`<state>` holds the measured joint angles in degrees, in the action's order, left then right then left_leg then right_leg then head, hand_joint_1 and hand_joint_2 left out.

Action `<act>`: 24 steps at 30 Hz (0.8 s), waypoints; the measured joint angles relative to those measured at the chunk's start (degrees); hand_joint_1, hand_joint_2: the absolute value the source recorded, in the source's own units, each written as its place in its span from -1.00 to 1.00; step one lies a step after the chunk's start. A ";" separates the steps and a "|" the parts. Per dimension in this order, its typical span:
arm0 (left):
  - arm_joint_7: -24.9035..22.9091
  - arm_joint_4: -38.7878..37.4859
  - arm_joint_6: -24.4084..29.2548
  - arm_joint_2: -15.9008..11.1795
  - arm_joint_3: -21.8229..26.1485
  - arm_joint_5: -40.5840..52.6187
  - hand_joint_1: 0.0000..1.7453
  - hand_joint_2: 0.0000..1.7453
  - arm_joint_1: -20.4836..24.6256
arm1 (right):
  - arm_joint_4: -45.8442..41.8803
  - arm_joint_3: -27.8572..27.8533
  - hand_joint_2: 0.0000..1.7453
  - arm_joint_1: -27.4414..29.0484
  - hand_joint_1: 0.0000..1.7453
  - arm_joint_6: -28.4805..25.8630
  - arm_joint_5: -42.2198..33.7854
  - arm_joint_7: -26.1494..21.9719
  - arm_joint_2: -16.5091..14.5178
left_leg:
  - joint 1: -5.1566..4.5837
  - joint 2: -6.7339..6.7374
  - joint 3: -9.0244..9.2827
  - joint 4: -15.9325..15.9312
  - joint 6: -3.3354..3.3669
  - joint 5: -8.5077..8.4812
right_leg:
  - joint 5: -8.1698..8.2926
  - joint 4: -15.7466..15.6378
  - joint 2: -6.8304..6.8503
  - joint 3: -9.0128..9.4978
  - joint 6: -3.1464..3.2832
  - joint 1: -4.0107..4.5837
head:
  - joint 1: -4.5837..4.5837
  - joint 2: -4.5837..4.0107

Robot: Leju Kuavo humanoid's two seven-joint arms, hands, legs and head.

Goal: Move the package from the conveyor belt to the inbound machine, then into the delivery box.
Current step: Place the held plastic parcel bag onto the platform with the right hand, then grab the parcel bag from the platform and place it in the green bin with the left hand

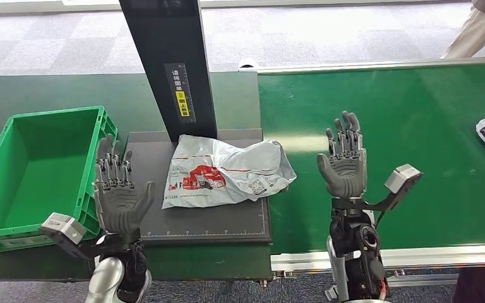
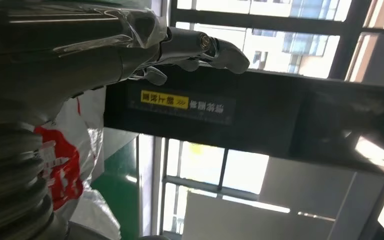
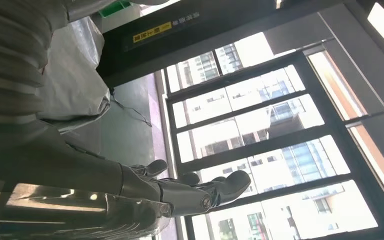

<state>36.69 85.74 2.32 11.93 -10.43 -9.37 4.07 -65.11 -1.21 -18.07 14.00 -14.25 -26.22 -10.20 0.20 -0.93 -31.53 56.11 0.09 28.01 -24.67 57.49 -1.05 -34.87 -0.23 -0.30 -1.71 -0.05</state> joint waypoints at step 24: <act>-12.27 -23.26 9.41 1.12 -7.24 31.92 -1.00 1.00 19.33 | -11.92 -3.74 1.00 10.44 -1.00 -4.41 3.38 1.70 1.97 | 0.00 0.04 0.01 0.01 0.02 -0.07 | 0.08 0.00 -0.01 0.01 0.06 0.00 | -0.01 -0.01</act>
<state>24.42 62.48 11.73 13.05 -17.67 22.55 23.40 -77.03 -4.96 -7.63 9.60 -10.87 -24.52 -8.23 0.20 -0.89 -31.52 56.12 0.11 27.93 -24.60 57.50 -1.06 -34.86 -0.18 -0.31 -1.72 -0.06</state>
